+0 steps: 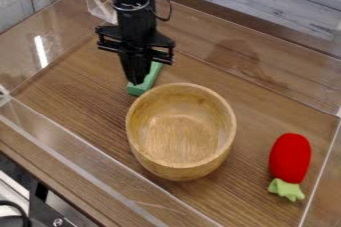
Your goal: Put the green block in the brown bowl
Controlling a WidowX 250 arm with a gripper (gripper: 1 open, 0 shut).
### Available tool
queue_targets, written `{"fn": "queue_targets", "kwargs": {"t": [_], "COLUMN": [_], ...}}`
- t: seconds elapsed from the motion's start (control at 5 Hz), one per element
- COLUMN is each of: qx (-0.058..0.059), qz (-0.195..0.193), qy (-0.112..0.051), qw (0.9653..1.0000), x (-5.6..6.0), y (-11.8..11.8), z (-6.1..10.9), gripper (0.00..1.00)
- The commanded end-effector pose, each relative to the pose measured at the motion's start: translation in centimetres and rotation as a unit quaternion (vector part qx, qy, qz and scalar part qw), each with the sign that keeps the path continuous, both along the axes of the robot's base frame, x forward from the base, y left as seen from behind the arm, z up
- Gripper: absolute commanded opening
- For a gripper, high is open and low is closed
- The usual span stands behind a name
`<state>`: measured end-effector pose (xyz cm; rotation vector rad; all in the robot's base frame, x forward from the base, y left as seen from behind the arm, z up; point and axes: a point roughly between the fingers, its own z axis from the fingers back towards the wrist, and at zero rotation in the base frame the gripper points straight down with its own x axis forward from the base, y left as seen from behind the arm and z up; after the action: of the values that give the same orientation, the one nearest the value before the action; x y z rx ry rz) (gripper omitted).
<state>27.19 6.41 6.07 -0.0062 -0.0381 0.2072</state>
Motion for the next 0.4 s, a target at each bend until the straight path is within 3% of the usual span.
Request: {"fn": "queue_targets", "kwargs": {"t": [0.0,0.2], "qx": [0.007,0.006], "qz": [0.007,0.001], "qy": [-0.034,-0.033], "qw": [0.9994,0.9994], "x": [0.6,0.2], "y": [-1.4,-3.8], "z": [1.8,1.1], "gripper": [0.00,0.00]}}
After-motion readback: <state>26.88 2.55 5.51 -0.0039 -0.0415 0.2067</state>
